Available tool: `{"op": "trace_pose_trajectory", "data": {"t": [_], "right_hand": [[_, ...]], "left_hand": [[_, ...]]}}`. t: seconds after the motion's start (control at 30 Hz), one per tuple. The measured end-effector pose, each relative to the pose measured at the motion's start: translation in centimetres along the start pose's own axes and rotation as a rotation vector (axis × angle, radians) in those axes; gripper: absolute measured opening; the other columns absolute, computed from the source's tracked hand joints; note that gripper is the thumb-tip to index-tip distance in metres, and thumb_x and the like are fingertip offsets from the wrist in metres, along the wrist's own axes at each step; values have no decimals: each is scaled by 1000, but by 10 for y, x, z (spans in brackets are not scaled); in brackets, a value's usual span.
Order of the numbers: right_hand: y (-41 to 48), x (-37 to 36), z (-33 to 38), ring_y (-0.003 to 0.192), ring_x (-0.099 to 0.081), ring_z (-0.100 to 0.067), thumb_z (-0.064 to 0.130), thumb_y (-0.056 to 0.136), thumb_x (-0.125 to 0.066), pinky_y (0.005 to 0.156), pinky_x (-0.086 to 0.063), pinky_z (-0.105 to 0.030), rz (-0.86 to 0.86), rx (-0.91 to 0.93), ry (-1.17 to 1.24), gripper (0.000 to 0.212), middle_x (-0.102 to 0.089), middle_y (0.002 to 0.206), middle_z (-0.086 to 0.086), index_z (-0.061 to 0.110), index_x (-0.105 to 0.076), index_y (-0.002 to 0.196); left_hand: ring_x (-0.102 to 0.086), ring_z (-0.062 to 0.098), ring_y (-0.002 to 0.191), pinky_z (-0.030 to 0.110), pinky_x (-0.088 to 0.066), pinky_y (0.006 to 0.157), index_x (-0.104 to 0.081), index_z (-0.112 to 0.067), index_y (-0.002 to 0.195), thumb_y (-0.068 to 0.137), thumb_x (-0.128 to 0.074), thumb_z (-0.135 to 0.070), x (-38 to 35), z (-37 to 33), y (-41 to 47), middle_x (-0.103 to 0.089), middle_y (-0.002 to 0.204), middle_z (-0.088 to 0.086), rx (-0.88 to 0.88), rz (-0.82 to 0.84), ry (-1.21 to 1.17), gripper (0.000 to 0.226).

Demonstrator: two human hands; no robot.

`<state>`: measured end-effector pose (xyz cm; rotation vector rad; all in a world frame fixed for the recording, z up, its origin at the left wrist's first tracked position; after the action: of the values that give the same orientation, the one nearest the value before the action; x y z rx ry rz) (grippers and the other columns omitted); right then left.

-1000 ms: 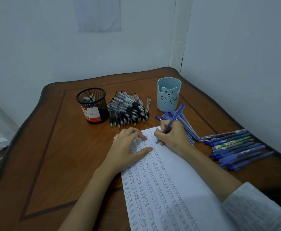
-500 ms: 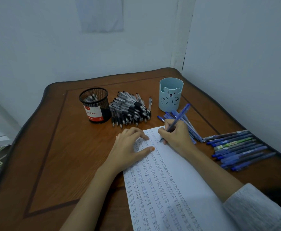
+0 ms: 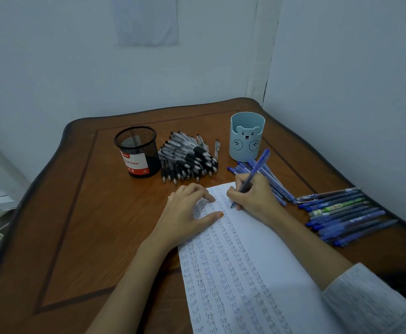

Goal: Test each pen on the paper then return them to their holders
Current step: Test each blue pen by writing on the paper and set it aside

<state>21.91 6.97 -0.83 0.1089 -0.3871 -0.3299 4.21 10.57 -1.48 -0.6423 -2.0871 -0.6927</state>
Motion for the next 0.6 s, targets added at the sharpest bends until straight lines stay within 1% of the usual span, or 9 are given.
{"op": "trace_pose_trajectory", "data": {"t": [0.1, 0.2, 0.27, 0.37, 0.47, 0.53, 0.6], "right_hand": [[1, 0, -1, 43, -56, -18, -5, 84, -61, 50, -49, -30, -15, 9, 4, 28, -52, 53, -14, 4, -47, 61], [2, 0, -2, 44, -54, -21, -9, 81, -59, 47, -46, -28, -8, 26, 2, 30, -45, 53, -12, 5, -44, 59], [2, 0, -2, 43, -53, -20, -9, 81, -58, 47, -47, -26, -8, 26, 5, 31, -44, 53, -13, 6, -44, 58], [1, 0, -2, 42, -55, -17, -6, 83, -60, 49, -49, -27, -21, 34, 3, 30, -50, 53, -14, 5, -45, 59], [0, -2, -2, 43, -54, -16, -8, 82, -59, 47, -47, -25, -22, 45, -1, 29, -46, 54, -13, 5, -44, 60], [0, -1, -1, 42, -54, -13, -5, 84, -61, 49, -48, -25, -24, 26, 7, 28, -49, 53, -13, 3, -46, 62], [0, 1, 0, 38, -50, -11, 2, 89, -63, 44, -45, -21, -29, -5, 90, 30, -50, 52, -15, 1, -48, 63]], "left_hand": [[-38, 0, 106, 31, -32, 93, -60, -36, 109, 78, -56, -65, 0, 1, 0, -48, 116, -21, -3, -4, 1, 43], [-39, 0, 106, 32, -32, 93, -60, -36, 108, 77, -54, -67, 0, 1, -1, -49, 116, -21, -8, -9, -6, 45], [-39, 0, 106, 32, -32, 94, -60, -36, 108, 78, -56, -65, 0, 1, -1, -49, 116, -21, -7, -11, -6, 43], [-38, -1, 107, 33, -32, 95, -60, -37, 108, 78, -57, -64, -1, 2, 0, -48, 116, -21, -7, -9, -9, 41], [-38, -1, 107, 33, -32, 95, -60, -36, 108, 78, -56, -65, -2, 2, -1, -49, 116, -21, -10, -11, -8, 41], [-39, 0, 107, 33, -33, 94, -61, -35, 108, 79, -58, -64, -1, 3, -1, -49, 116, -21, -12, -19, -5, 42], [-40, 0, 107, 32, -33, 93, -61, -35, 108, 77, -58, -68, -2, 4, -1, -49, 115, -21, -14, -23, -14, 45]]}}
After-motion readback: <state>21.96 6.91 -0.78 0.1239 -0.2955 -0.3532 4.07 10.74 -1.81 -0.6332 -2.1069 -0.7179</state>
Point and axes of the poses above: each hand's wrist, its own y-axis towards the middle knuckle, its own x-axis out of the back of the hand, z = x × y, the point moved 3 cm from there along y, towards the middle knuckle
